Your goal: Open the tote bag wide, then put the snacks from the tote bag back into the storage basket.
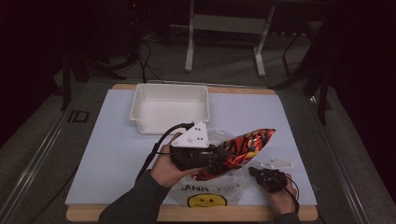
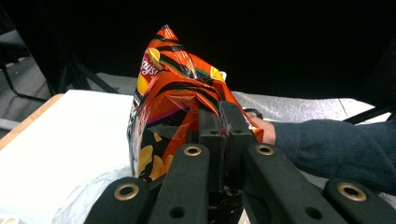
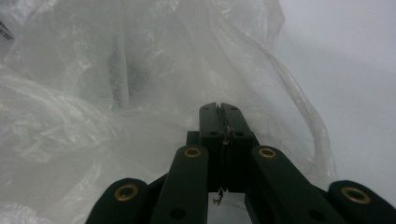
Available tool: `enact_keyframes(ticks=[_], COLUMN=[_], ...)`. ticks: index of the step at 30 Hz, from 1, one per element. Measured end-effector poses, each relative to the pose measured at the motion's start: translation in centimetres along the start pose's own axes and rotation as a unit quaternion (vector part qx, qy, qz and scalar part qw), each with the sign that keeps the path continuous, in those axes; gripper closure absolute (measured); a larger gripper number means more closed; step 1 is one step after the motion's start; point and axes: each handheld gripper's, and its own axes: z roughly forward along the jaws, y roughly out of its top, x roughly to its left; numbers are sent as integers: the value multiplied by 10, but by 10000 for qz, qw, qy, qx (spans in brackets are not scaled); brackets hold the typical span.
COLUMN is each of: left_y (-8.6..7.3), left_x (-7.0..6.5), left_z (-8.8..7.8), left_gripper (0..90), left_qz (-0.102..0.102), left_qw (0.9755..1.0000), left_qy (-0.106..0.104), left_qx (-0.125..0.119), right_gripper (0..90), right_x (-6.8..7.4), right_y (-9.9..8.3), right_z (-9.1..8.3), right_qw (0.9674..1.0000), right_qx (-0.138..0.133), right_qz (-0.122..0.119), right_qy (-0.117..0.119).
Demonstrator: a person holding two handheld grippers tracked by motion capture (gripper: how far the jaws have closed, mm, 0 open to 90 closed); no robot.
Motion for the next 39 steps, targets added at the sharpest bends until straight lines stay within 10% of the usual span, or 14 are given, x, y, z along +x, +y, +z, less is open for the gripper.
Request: enact_keyframes(ticks=[39], left_y=[32], left_x=[2], left_z=[-3], left_gripper=[897], left_qz=[156], left_qw=[9985], left_qy=[-138], left_qx=[-499], right_gripper=[883], right_x=[-1], right_y=[-1], right_z=[0], right_qw=[10000], right_qx=[-18], right_qz=[37], right_qy=[3])
